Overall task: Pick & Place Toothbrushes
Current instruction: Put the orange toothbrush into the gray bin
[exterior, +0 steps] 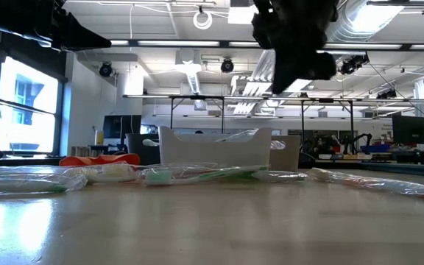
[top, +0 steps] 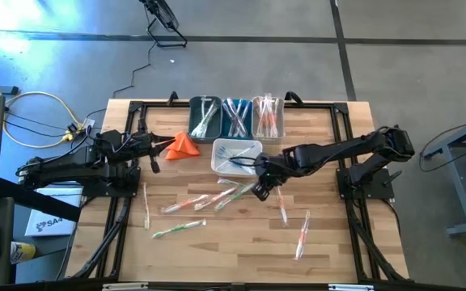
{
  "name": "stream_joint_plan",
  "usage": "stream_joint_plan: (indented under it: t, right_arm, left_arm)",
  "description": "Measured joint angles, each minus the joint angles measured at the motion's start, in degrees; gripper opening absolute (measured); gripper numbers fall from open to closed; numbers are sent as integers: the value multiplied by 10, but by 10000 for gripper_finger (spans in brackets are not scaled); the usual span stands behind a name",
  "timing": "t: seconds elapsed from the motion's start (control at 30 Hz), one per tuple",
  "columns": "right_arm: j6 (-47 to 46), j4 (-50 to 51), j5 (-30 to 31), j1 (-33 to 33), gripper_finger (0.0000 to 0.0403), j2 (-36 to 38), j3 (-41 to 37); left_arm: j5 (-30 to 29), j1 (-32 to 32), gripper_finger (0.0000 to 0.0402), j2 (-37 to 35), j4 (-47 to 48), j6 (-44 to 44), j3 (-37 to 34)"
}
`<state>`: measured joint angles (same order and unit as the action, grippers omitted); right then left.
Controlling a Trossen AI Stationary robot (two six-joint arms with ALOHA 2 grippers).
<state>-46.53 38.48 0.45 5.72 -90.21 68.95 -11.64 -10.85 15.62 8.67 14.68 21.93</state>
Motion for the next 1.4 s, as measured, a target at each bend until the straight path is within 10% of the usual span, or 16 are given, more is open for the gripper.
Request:
stream_joint_plan:
  t: [0.5, 0.93, 1.4]
  right_arm:
    - [-147, 149, 77, -1, 14, -2, 0]
    - [-179, 119, 104, -1, 131, -3, -52]
    - [-214, 3, 97, -1, 136, -3, -140]
  left_arm:
    - [0, 0, 23, 0, 0, 0, 0]
    - [0, 0, 23, 0, 0, 0, 0]
    - [0, 0, 23, 0, 0, 0, 0]
